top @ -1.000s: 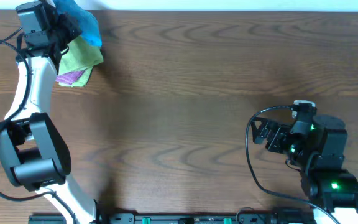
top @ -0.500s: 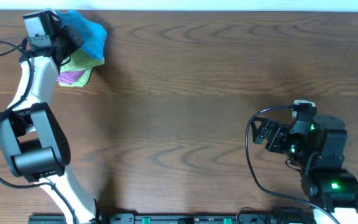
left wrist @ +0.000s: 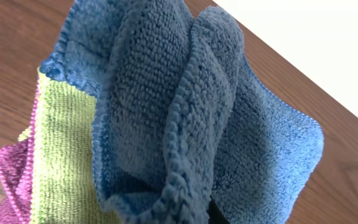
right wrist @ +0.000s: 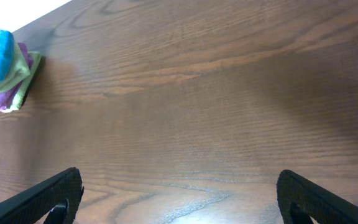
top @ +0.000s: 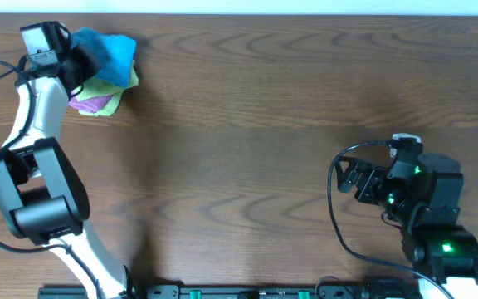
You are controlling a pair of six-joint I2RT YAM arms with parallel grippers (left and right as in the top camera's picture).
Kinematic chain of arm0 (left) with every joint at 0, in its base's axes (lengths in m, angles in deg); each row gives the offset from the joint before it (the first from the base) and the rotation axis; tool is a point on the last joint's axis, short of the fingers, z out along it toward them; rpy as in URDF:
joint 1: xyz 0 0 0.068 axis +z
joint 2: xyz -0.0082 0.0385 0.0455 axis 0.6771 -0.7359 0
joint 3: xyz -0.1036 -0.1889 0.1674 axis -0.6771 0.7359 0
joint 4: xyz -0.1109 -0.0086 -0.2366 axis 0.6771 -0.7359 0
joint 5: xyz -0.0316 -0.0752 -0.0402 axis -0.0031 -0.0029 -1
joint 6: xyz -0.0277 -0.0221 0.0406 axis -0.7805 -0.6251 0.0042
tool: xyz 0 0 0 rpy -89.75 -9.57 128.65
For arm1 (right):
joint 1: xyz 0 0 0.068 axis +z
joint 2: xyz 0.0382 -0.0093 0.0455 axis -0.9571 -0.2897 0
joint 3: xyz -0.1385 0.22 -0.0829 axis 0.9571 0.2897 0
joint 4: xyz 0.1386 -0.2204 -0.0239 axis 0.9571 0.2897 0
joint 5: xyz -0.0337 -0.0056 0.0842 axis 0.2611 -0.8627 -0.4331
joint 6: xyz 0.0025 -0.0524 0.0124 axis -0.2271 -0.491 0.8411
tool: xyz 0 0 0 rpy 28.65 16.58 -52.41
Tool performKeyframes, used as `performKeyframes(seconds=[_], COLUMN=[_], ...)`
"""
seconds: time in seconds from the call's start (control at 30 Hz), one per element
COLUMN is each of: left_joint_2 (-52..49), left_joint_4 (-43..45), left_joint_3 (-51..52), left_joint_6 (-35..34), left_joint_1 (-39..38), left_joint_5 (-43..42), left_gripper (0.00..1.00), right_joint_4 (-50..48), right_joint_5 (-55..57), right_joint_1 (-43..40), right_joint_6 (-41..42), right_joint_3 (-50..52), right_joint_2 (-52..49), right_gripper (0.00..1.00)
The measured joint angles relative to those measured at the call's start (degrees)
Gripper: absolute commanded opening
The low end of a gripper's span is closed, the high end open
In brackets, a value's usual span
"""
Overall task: Fold the cloth
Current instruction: 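Lower the blue cloth onto the stack and open the left gripper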
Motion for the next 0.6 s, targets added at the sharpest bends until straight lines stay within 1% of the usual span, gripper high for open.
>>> performKeyframes(seconds=[0.17,0.3,0.4,0.53,0.57,0.6], left_joint_2=[0.0,0.0,0.0,0.0,0.0,0.0], left_joint_4=[-0.7,-1.0,-1.2,-1.2,-1.3,-1.2], left_joint_3=[0.0,0.0,0.0,0.0,0.0,0.0], left_joint_6=[0.4,1.6,1.7,2.0,1.9,1.9], left_joint_1=[0.8,1.4,1.7,2.0,2.0,2.1], left_joint_5=[1.2,2.1,2.6,2.8,3.0,3.1], left_gripper=[0.07,0.20,0.27,0.53,0.61,0.66], right_joint_4=[0.0,0.0,0.0,0.0,0.0,0.0], right_joint_5=[0.0,0.0,0.0,0.0,0.0,0.0], right_joint_1=[0.0,0.0,0.0,0.0,0.0,0.0], right_joint_6=[0.0,0.0,0.0,0.0,0.0,0.0], right_joint_3=[0.0,0.0,0.0,0.0,0.0,0.0], right_joint_2=[0.0,0.0,0.0,0.0,0.0,0.0], right_gripper=[0.99,0.99,0.99,0.99,0.99,0.99])
